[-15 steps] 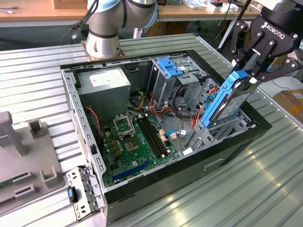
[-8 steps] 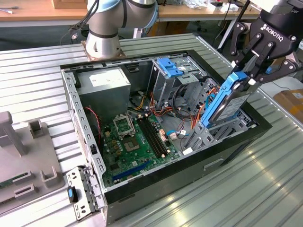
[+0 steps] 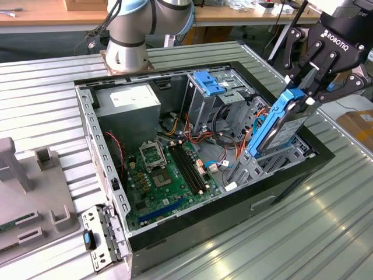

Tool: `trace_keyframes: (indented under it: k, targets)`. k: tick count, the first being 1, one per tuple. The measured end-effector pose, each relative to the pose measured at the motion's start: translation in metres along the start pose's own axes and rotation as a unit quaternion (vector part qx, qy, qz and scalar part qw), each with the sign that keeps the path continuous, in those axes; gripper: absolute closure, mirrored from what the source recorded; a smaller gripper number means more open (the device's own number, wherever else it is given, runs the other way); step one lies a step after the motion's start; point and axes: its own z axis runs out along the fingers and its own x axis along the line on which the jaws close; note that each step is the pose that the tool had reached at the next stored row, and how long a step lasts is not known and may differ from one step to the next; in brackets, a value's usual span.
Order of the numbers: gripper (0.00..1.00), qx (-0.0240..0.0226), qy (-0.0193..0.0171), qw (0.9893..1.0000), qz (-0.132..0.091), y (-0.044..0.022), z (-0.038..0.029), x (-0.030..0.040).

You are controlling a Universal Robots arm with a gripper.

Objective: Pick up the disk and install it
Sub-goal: 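Pick up the disk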

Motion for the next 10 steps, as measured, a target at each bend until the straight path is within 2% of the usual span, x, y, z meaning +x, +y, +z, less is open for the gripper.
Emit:
trace_keyframes:
  k: [2, 6, 8, 10]
  targets:
    - [0.63, 0.0000, 0.0001, 1.0000, 0.000, 0.0002, -0.0130, -0.0003]
    - [0.63, 0.0000, 0.0002, 1.0000, 0.000, 0.0003, -0.0226, -0.0006]
    - [0.63, 0.0000, 0.0002, 1.0000, 0.000, 0.0004, -0.0300, -0.0007]
    - [0.63, 0.0000, 0.0002, 1.0000, 0.000, 0.0005, -0.0421, -0.0010]
